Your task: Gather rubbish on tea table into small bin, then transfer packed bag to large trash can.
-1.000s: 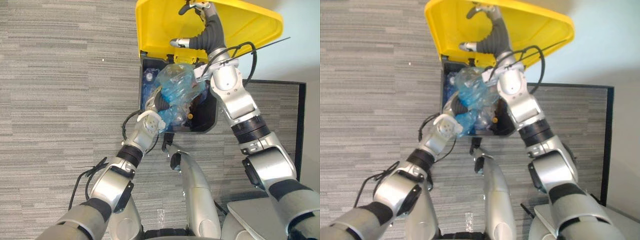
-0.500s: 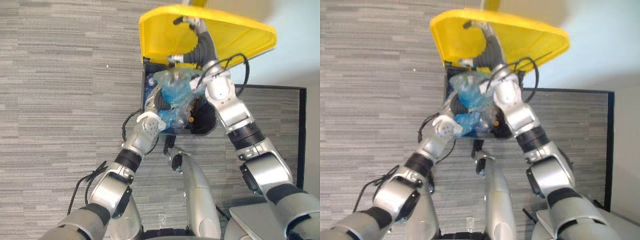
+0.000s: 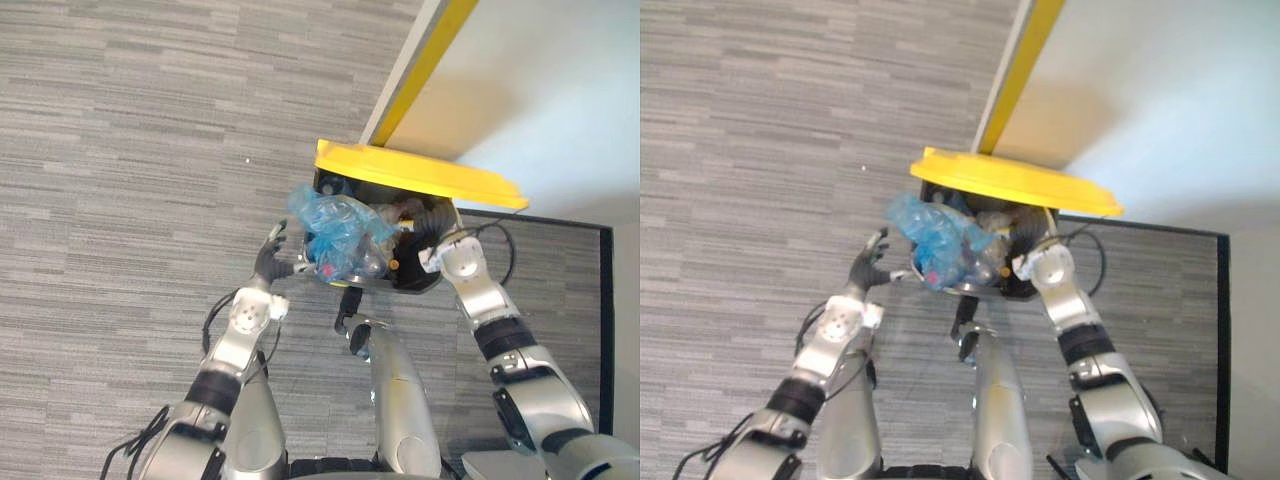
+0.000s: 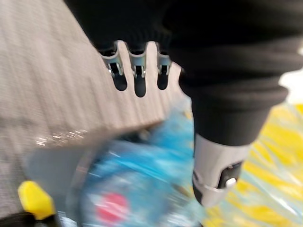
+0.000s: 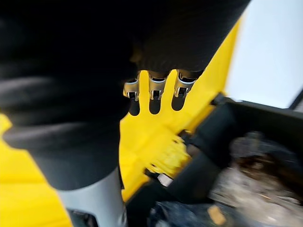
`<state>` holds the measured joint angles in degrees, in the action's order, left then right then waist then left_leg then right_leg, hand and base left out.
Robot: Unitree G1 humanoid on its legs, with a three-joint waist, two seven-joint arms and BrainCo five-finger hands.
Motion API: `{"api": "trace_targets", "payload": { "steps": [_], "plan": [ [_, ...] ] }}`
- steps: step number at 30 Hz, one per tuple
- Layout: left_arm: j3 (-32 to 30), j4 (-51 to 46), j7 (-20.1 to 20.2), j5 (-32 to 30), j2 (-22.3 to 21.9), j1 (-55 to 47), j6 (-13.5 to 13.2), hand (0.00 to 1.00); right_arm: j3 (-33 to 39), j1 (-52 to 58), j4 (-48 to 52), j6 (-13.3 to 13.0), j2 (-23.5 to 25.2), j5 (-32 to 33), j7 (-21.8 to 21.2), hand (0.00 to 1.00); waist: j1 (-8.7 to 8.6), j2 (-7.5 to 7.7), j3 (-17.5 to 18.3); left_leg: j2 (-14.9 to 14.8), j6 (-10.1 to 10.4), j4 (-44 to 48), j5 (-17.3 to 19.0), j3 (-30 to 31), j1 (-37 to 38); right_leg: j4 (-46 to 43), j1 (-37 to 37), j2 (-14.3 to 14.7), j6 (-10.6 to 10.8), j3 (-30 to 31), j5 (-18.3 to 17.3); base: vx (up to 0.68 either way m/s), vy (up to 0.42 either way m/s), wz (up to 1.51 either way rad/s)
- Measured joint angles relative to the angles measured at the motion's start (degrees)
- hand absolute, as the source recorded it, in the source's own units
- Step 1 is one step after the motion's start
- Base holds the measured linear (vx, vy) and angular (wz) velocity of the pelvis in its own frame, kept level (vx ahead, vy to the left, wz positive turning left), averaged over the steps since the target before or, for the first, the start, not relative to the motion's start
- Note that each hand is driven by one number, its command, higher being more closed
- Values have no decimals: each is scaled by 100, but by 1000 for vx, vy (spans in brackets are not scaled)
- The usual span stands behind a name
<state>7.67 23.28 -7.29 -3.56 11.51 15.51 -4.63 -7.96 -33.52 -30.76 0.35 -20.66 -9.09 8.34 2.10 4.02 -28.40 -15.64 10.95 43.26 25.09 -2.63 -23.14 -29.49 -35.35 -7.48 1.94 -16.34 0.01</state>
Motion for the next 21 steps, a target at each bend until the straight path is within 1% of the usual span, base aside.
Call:
{"api": "trace_targets", "payload": {
  "steps": [1, 3, 5, 7, 9, 10, 11, 12, 13, 14, 15, 16, 17, 18, 19, 20, 21],
  "plan": [
    [-9, 12, 11, 39, 13, -45, 0, 0, 21, 30, -4, 0, 0, 0, -5, 0, 3, 0, 0, 9, -2, 0, 1, 1, 20, -24, 11, -15, -12, 0, -15, -12, -13, 14],
    [-238, 481, 139, 155, 128, -467, -4, 0, 112, 248, -232, 3, -17, -3, -76, 0, 15, -30, -2, 89, -37, 17, 24, 15, 292, -251, 205, -142, 45, 17, -160, -14, -7, 16],
    [-362, 863, 148, 155, 132, -584, 3, 0, 114, 367, -287, 3, -16, -18, -107, 0, 27, -93, -33, 98, -74, 65, 53, 21, 452, -274, 367, -142, 34, 24, -197, -35, 13, 2],
    [-447, 1371, 190, 154, 122, -734, 11, 0, 114, 516, -381, -12, 7, -154, -121, 0, 39, -196, -54, 124, -130, 241, 155, -19, 602, -266, 513, -144, 39, 107, -214, -105, 78, -17],
    [-454, 1678, 220, 144, 116, -779, 23, 0, 133, 728, -384, -14, 92, -225, -123, 0, 52, -211, -56, 182, -163, 279, 169, -118, 649, -91, 558, -131, 85, 212, -60, -119, 97, -33],
    [-454, 1839, 254, 137, 105, -842, 36, 0, 160, 933, -379, -15, 203, -234, -140, 0, 95, -202, -55, 221, -211, 280, 174, -319, 720, 133, 567, -111, 117, 352, 162, -152, 140, -59],
    [-455, 1925, 254, 129, 94, -937, 50, 0, 235, 1200, -357, -12, 351, -291, -172, 0, 89, -202, -55, 251, -274, 277, 147, -488, 781, 404, 653, -66, 136, 464, 399, -187, 172, -62],
    [-455, 1939, 254, 102, 91, -971, 53, 0, 255, 1354, -327, -12, 399, -349, -189, 0, 74, -200, -55, 271, -304, 275, 130, -547, 817, 515, 704, -60, 138, 502, 464, -199, 151, -50],
    [-466, 2008, 255, 24, 62, -1043, 70, 0, 327, 1916, -72, -28, 514, -458, -234, 0, 35, -162, -48, 315, -460, 40, 25, -705, 945, 835, 857, -71, 290, 634, 411, -167, 94, -26],
    [-482, 2044, 255, 9, 31, -1075, 81, 0, 322, 2163, -18, -31, 567, -476, -271, 0, -11, -153, -31, 317, -543, -202, -113, -786, 1023, 790, 867, -90, 338, 688, 272, -253, 60, -13],
    [-583, 2147, 254, -95, 4, -1180, 115, 0, 324, 2521, -40, -31, 711, -573, -323, 0, -149, -119, 65, 342, -540, -629, -397, -834, 1158, 35, 726, -46, 110, 804, 116, -156, 3, 5],
    [-668, 2209, 253, -102, 3, -1253, 125, 0, 322, 2664, -91, -32, 810, -621, -341, 0, -206, -71, 141, 362, -509, -871, -545, -866, 1215, -441, 684, -35, -5, 849, -12, -106, -40, 12],
    [-726, 2311, 243, -133, 14, -1412, 198, 0, 331, 3027, -251, -39, 1017, -694, -347, 0, -294, 42, 368, 421, -454, -1360, -815, -896, 1358, -1330, 769, -6, -115, 851, -396, 41, -75, 11],
    [-768, 2285, 239, -144, -17, -1559, 250, 0, 379, 3431, -346, -51, 1165, -760, -344, 0, -306, 150, 614, 504, -404, -1577, -906, -879, 1401, -1547, 1077, 9, -40, 912, -965, 61, -98, 7],
    [-794, 2260, 233, -146, -34, -1593, 258, 0, 418, 3610, -423, -65, 1228, -797, -342, 0, -301, 206, 692, 579, -353, -1591, -891, -873, 1395, -1194, 1196, 55, 101, 952, -1176, 64, -89, -23],
    [-911, 2245, 204, -152, -170, -1621, 291, 0, 566, 3711, -662, -72, 1385, -855, -328, 0, -248, 159, 852, 609, -311, -1590, -863, -752, 1301, -352, 1474, 326, -97, 965, -1335, 39, -48, -87],
    [-942, 2301, 194, -196, -435, -1701, 298, 0, 710, 3725, -880, -57, 1401, -852, -307, 0, -180, -106, 1044, 527, -579, -2026, -1010, -751, 1298, 26, 1587, 564, -16, 854, -1100, 24, -3, -115]
  ]
}}
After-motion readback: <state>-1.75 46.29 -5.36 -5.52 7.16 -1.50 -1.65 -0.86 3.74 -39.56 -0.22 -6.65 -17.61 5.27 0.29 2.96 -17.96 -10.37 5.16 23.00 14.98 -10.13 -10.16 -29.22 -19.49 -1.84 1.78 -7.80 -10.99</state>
